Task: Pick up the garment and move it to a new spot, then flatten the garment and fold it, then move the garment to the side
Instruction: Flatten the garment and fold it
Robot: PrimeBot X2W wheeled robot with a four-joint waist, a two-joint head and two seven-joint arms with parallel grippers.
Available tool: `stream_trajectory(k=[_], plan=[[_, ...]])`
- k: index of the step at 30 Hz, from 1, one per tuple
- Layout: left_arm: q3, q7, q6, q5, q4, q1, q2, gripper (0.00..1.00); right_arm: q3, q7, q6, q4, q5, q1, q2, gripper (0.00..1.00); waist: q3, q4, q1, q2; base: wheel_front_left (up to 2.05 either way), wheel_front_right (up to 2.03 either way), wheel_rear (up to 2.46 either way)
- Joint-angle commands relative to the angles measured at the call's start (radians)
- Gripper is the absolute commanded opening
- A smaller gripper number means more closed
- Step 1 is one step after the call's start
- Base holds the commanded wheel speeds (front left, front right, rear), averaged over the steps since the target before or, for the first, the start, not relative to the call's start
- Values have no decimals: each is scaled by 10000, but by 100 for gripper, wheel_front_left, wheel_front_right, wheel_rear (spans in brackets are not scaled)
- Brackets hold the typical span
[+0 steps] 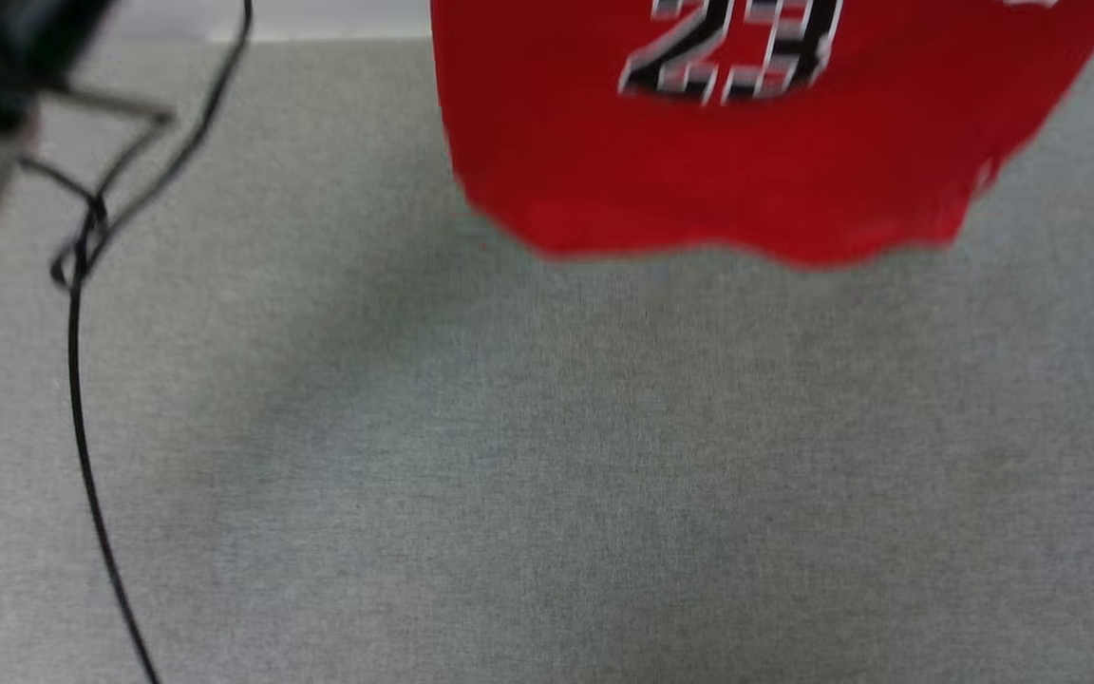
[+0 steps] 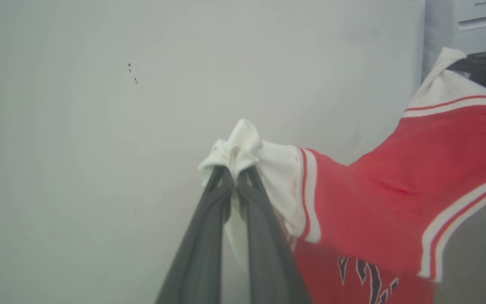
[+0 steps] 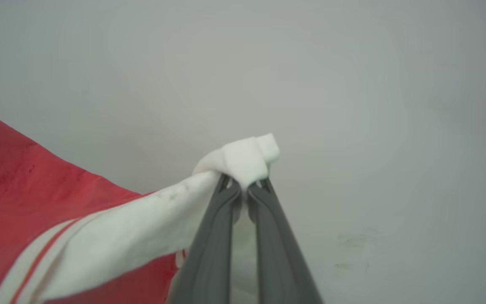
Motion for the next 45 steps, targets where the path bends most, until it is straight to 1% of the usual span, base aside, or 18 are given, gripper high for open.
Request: stream_trajectory(k=[1,2,5,9,12,16,20,23,28,30,33,35,37,41,45], plan=[[112,-72,-69,121,415,-567,-131,0,106,-31,-7,295,-312,-654,204,0,605,-60,-1,0,0,0,0],[295,-262,-228,304,1368,-1689,-472,0,280,-167,-7,973,-932,-1977,591,0,1077,-74,-1,0,0,0,0],[448,-562,-410,502,2249,-2730,-747,0,468,-458,-7,1644,-1586,-3247,959,0,1473,-81,-1,0,0,0,0],[534,-1018,-564,757,3203,-3689,-1007,0,597,-962,-7,2616,-2229,-4613,1410,0,1792,-42,-1,0,0,0,0],[546,-1287,-664,817,3822,-4042,-1143,0,776,-1270,-7,3284,-2504,-5164,1706,0,1954,-16,-1,0,0,0,0],[530,-1743,-839,788,4650,-4148,-1116,0,1176,-1687,-7,3854,-2489,-5395,1983,0,2128,-20,-1,0,0,0,0],[380,-2294,-986,617,5228,-3345,-1183,0,1526,-2216,-7,4407,-2303,-4696,2202,0,2109,-7,-1,0,0,0,0],[394,-2867,-1056,367,5463,-2531,-1102,0,1775,-2681,-7,4803,-2028,-3974,2434,0,1982,-69,-1,0,0,0,0],[234,-3663,-1103,-32,5463,-429,-860,0,2392,-3465,-7,5310,-1519,-2379,2599,0,1578,-119,-1,0,0,0,0],[201,-3897,-1075,-176,5308,419,-777,0,2580,-3758,-7,5443,-1274,-1727,2552,0,1384,-101,-1,0,0,0,0],[158,-4220,-824,-372,4933,1952,-691,0,2859,-4211,-7,5563,-942,-702,2464,0,1029,-70,-1,0,0,0,0],[71,-4384,-572,-388,4556,3018,-611,0,3158,-4460,-7,5490,-734,102,2311,0,749,-12,-1,0,0,0,0],[128,-4532,-287,-566,4123,4071,-509,0,3425,-4693,-7,5240,-453,948,2146,0,446,-9,-1,0,0,0,0],[-52,-4644,128,-738,3318,6213,-317,0,3856,-4978,-7,4750,-137,2665,1742,0,-207,12,-1,0,0,0,0],[3,-4729,587,-1021,2486,8071,-47,0,3861,-5065,-7,4189,114,4197,1393,0,-855,-40,-1,0,0,0,0]])
